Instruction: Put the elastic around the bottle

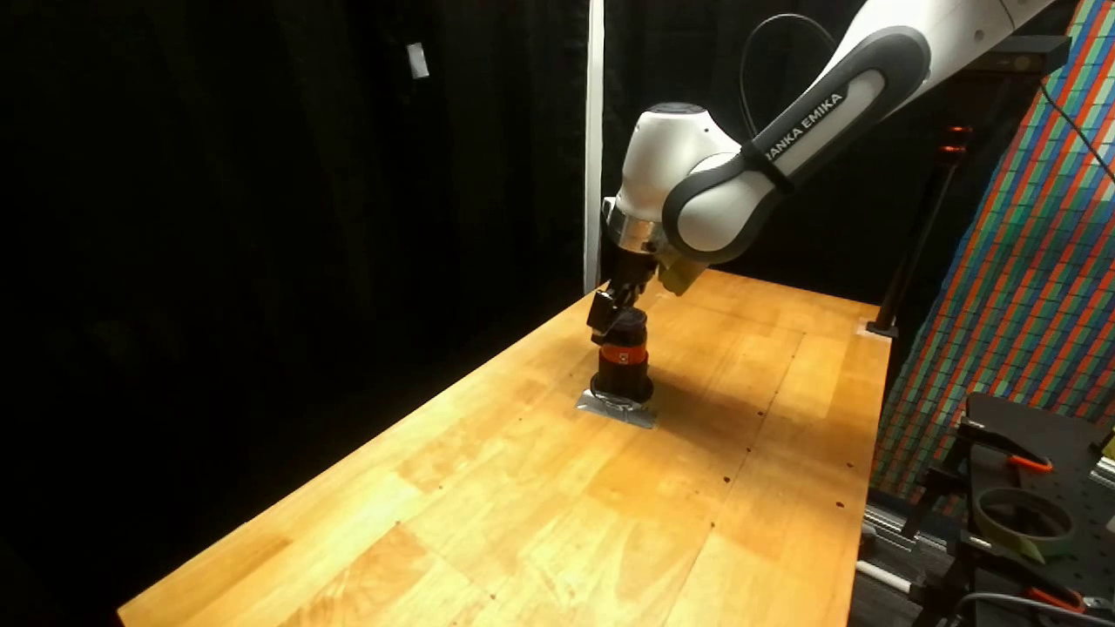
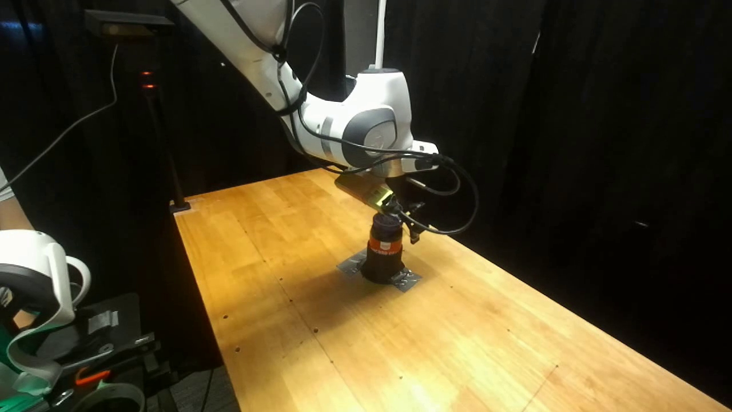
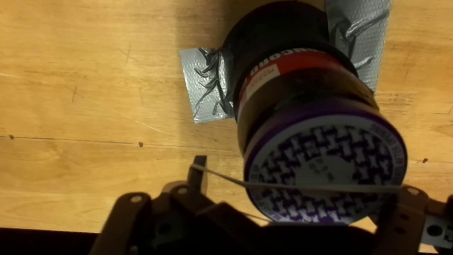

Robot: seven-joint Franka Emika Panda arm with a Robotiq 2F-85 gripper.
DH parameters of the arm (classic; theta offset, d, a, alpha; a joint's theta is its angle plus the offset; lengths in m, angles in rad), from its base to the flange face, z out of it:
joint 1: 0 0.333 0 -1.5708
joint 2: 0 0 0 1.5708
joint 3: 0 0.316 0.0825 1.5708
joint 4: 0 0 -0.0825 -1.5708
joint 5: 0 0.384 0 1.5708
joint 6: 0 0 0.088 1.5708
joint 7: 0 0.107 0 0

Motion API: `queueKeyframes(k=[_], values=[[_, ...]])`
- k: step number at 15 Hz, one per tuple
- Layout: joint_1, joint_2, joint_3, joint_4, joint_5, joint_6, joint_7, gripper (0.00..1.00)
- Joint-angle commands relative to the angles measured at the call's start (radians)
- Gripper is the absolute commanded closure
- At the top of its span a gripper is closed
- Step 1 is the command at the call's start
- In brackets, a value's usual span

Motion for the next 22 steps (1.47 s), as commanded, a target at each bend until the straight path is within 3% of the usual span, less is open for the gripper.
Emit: queueKeyframes(k=[1,15,22], values=[[0.022,0.017,-0.029,0.0,-0.012,0.056,0.022,0.0],[0.054,0.004,-0.078,-0.021,-0.009,0.013,0.135,0.0],[0.038,-0.059,-0.056,-0.084,0.01,-0.031,0.122,0.0]])
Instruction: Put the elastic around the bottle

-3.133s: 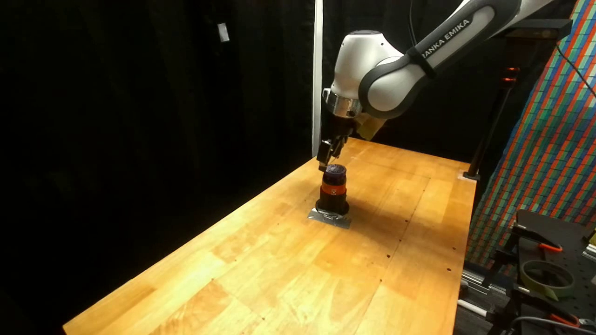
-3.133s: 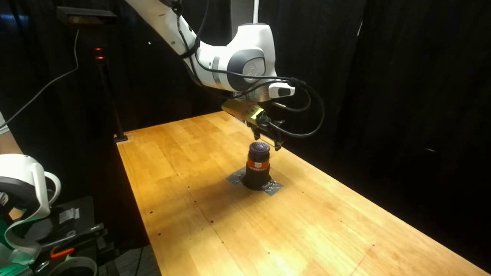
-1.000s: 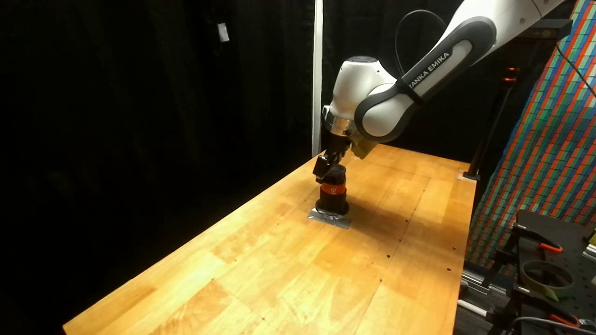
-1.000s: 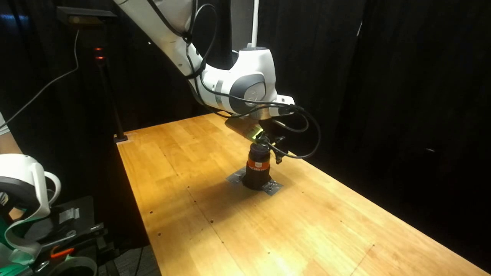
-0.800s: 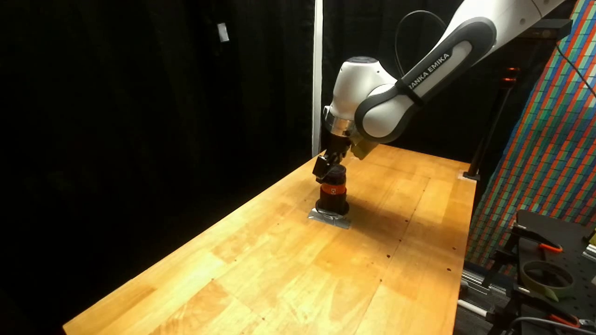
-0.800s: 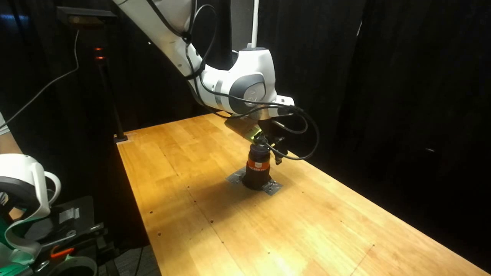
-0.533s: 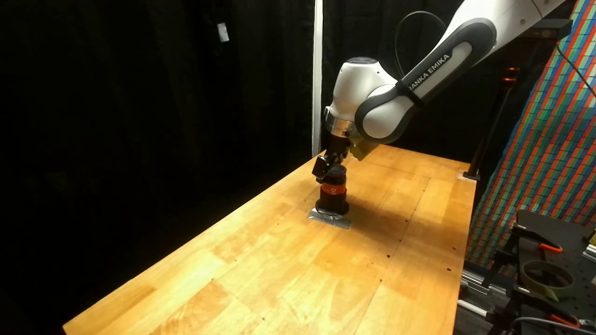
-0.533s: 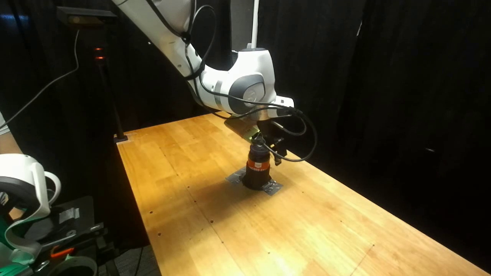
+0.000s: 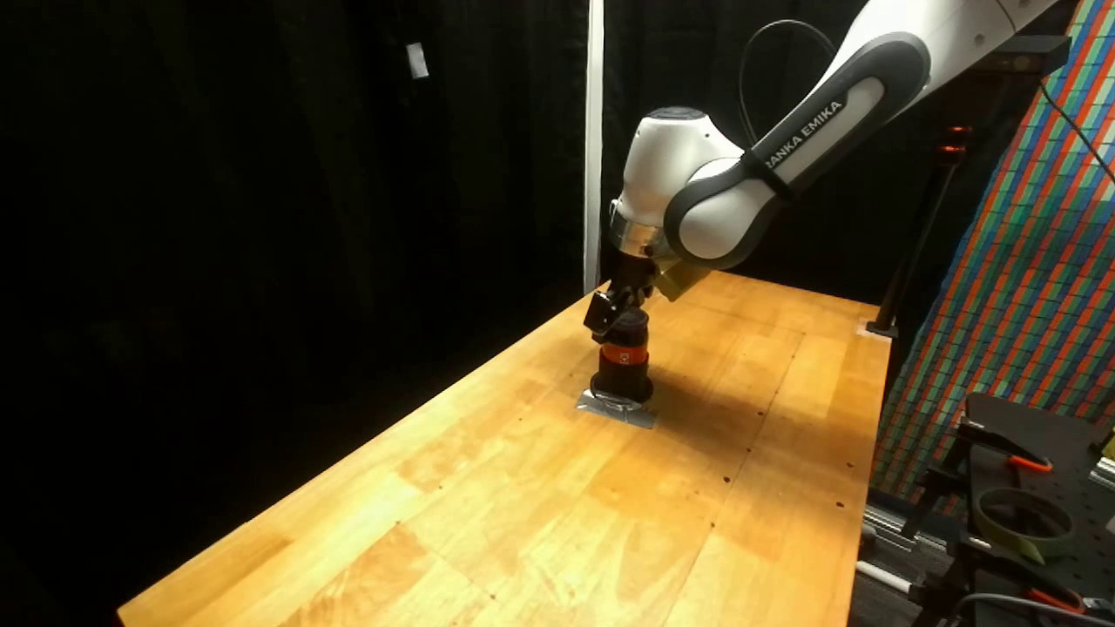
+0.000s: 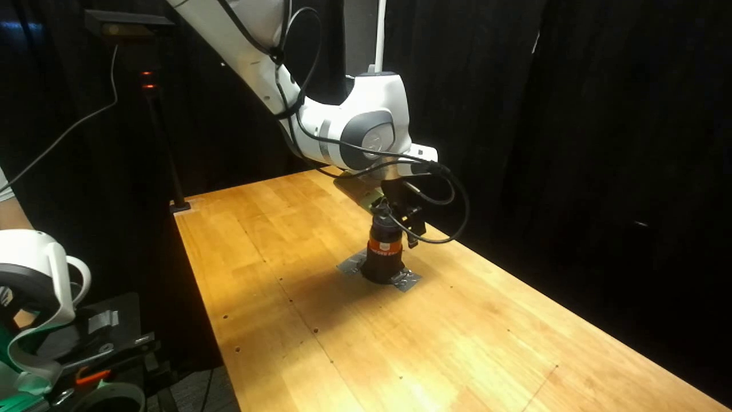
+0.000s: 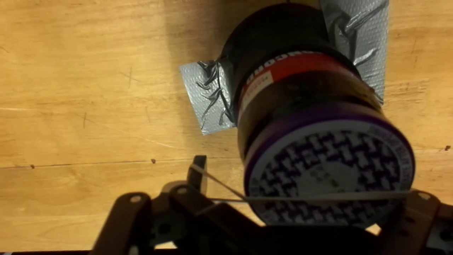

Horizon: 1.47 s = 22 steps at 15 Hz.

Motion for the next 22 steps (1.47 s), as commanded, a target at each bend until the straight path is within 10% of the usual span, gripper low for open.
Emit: queueKeyframes(k=[1,14,15,22], values=[[-0.01,-0.079,0.0,-0.089,0.015,-0.047,-0.017,0.0],[-0.062,-0.275,0.059,-0.316,0.084,-0.096,-0.088,0.0],[-0.065,-0.283,0.061,-0.326,0.086,-0.098,-0.094,0.25],[-0.106,-0.358,0.11,-0.457,0.161,0.017,-0.208,0.72]])
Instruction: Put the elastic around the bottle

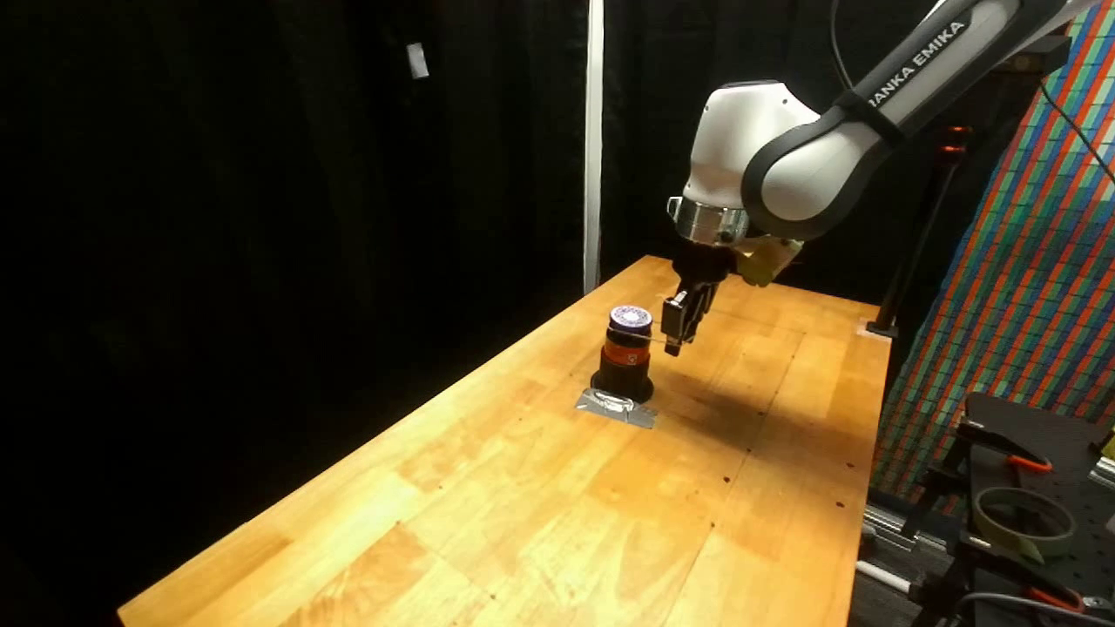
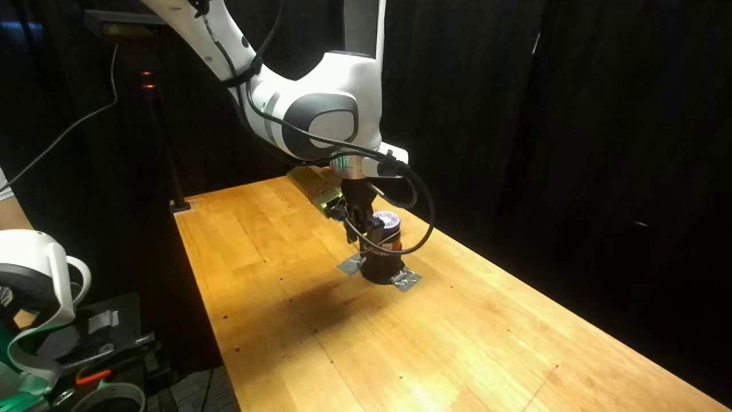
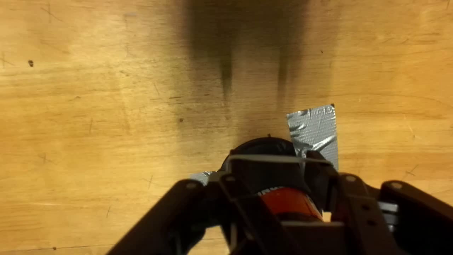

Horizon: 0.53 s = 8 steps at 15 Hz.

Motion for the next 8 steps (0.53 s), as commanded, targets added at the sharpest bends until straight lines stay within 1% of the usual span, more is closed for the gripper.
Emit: queueKeyframes(k=[1,3,5,6,8], values=[[-0.037,-0.099,0.036,-0.137,0.055,0.098,-0.08,0.81],[-0.06,-0.127,0.064,-0.197,0.112,0.192,-0.135,0.95],[-0.093,-0.137,0.112,-0.255,0.203,0.328,-0.214,0.99],[-0.115,-0.134,0.147,-0.28,0.262,0.41,-0.258,1.0],[-0.188,-0.122,0.262,-0.309,0.404,0.536,-0.378,0.98]])
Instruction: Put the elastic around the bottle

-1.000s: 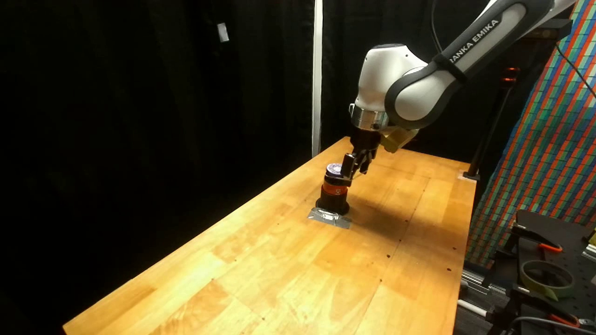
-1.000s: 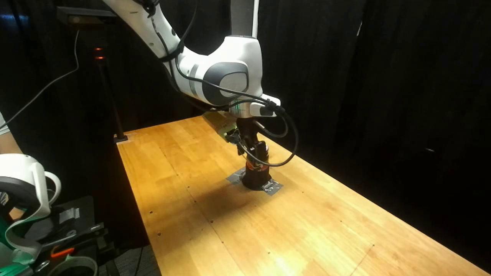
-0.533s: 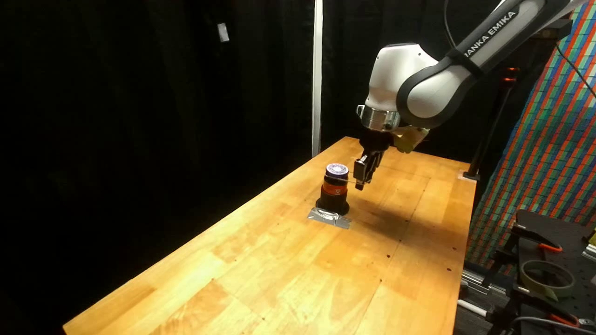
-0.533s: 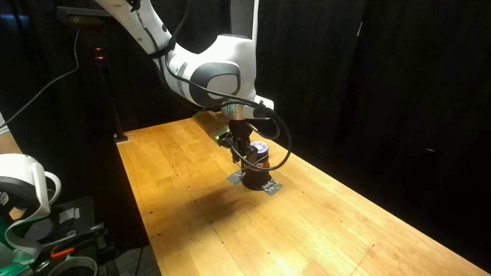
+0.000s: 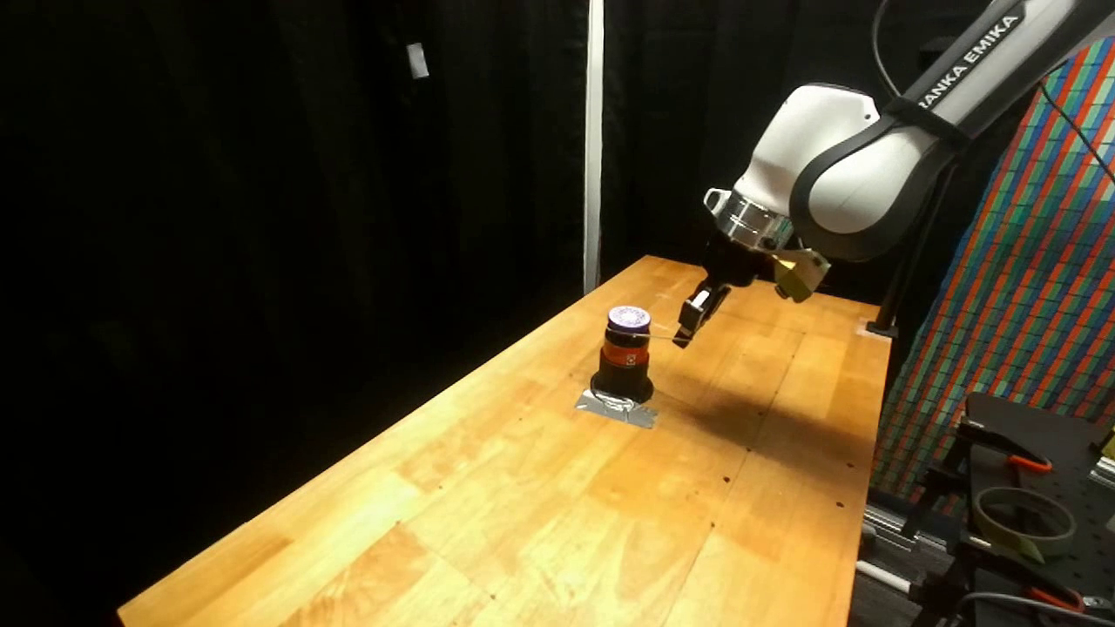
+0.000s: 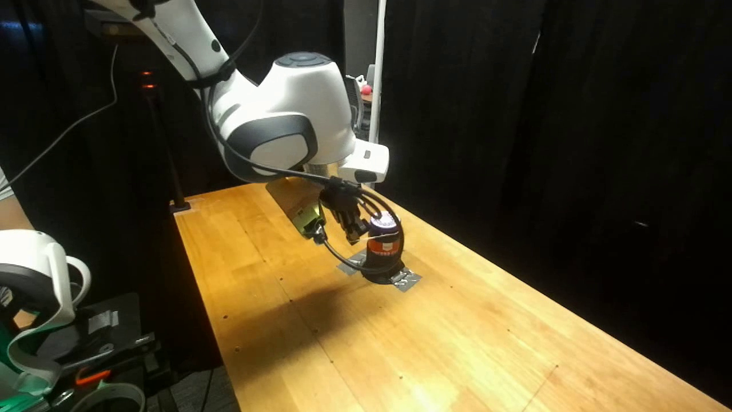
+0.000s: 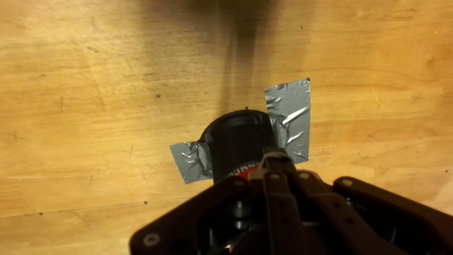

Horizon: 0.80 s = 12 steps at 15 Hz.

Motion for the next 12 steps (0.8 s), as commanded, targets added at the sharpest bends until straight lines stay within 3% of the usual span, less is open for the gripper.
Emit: queueKeyframes(k=[1,4,7,9,12], values=[[-0.145,-0.02,0.215,-0.088,0.224,0.212,-0.203,0.97],[-0.303,0.03,0.43,-0.094,0.269,0.353,-0.269,0.97],[-0.461,0.082,0.593,-0.116,0.181,0.46,-0.237,0.98],[-0.546,0.117,0.658,-0.143,0.116,0.521,-0.227,0.98],[-0.637,0.16,0.699,-0.189,0.027,0.6,-0.226,0.97]])
